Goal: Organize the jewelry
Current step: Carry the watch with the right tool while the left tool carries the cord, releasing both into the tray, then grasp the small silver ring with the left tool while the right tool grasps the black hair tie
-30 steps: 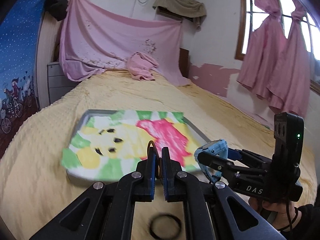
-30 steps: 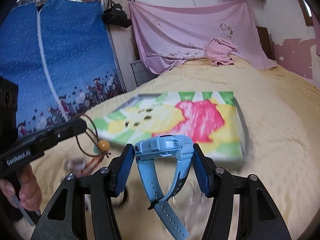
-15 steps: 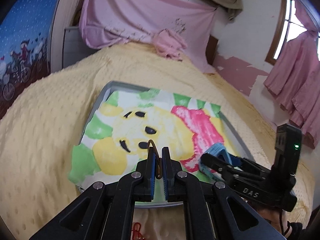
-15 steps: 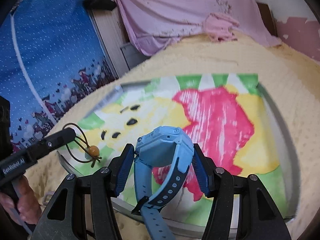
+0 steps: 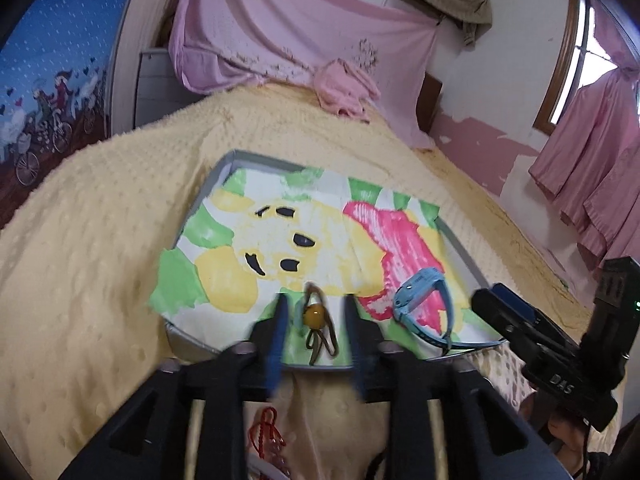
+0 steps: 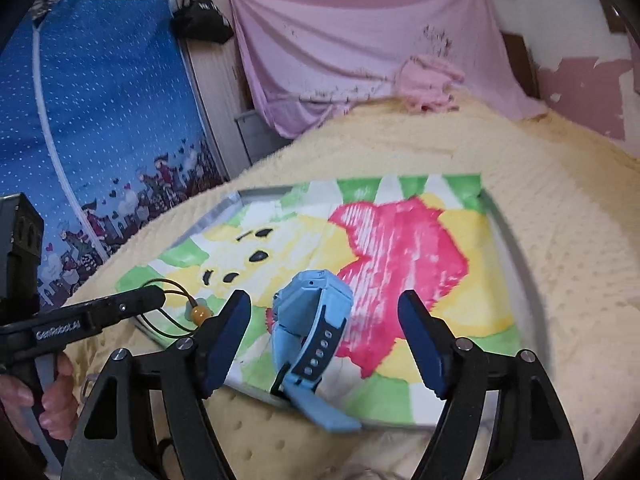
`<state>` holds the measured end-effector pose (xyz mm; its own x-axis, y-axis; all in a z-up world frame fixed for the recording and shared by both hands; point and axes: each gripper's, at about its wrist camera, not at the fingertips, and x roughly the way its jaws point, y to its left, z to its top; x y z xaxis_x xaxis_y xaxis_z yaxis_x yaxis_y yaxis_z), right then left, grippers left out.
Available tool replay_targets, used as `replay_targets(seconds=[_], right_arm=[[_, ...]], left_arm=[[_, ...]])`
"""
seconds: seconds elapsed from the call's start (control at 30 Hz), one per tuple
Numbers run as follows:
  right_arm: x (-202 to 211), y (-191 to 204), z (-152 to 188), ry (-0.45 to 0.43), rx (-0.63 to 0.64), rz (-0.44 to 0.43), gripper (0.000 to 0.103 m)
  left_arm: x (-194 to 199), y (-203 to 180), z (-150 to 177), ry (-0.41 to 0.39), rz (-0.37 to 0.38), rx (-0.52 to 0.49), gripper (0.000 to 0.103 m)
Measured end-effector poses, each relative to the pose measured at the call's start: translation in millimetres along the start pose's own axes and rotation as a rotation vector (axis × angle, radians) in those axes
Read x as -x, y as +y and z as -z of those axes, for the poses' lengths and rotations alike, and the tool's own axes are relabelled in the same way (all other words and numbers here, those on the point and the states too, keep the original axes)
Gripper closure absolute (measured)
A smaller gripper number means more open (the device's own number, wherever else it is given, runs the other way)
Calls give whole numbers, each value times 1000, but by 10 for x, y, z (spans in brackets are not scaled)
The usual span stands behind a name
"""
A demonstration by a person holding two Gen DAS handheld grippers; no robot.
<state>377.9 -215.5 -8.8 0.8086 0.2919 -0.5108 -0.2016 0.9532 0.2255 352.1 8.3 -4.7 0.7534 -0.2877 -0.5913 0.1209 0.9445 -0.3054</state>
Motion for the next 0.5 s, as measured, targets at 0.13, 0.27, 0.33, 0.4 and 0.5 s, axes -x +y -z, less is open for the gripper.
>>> replay_targets(seconds=[0.13,0.27,0.33,0.4,0.5], right_arm=[[325,12,-7,-78,4,13,22],[650,60,6,-141,22,29,19],[815,96,27,-171,31,31,12],[986,134,63,-201,44,36,11],[1213,183,132,-231,54,41,10]], left_arm=[[334,-61,83,-150,-27,-13,19],[599,-124,164,-206,-36,-29,14],[749,-138,239,-245,-50,-33,4],[911,-148,336,-286,-66,-41,0],[1116,-155,487,-327,-85,-58,0]])
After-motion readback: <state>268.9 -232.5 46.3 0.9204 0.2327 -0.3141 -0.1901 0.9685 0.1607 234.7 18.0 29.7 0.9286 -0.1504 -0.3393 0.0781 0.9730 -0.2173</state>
